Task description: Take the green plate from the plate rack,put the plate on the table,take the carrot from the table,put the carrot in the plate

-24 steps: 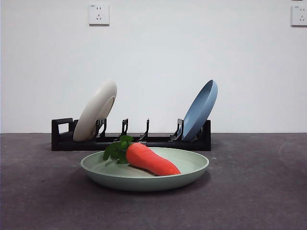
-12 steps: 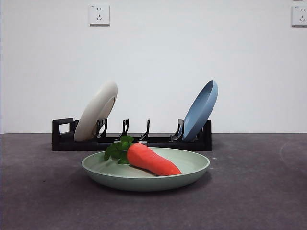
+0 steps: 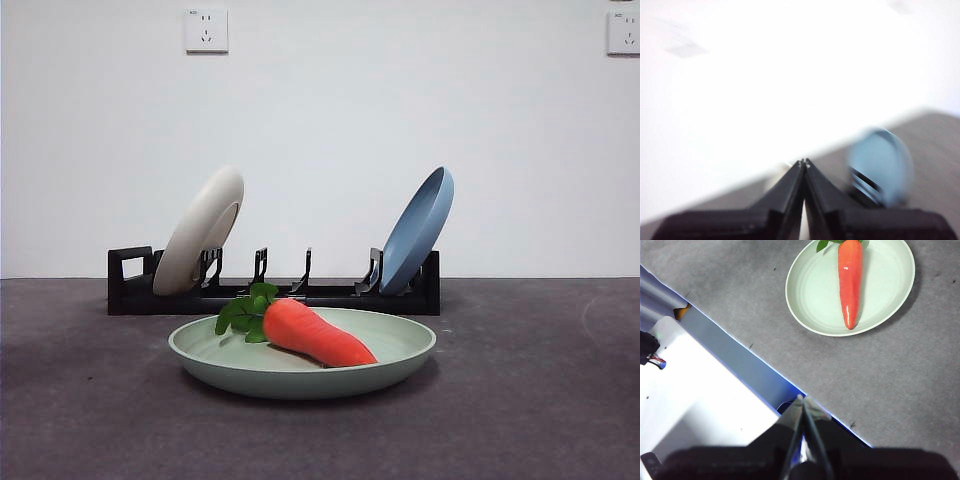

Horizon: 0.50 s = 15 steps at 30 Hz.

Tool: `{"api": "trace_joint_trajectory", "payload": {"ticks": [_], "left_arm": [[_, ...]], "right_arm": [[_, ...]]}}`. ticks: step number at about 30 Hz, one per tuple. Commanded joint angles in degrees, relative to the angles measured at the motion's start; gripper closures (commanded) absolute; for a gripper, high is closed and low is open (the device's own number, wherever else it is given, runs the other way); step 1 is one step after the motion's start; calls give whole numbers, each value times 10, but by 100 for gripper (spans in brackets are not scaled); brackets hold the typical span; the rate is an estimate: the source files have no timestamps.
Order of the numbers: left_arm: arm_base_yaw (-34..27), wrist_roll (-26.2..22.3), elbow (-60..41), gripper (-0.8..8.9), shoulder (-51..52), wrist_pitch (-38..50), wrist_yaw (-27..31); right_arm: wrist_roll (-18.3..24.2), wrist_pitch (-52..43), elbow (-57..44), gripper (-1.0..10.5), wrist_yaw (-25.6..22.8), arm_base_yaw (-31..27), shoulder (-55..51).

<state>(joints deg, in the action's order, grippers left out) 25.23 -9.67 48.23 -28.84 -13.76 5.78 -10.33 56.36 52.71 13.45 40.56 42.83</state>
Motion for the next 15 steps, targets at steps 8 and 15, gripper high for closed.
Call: {"api": "trace_joint_trajectory", "payload": {"ticks": [8, 15], "left_arm": [[-144, 18, -264, 816, 146, 143, -5], [-198, 67, -384, 816, 213, 142, -45]], "right_arm": [[-3, -2, -1, 945, -1, 1, -2], [-3, -2, -1, 946, -1, 1, -2]]}}
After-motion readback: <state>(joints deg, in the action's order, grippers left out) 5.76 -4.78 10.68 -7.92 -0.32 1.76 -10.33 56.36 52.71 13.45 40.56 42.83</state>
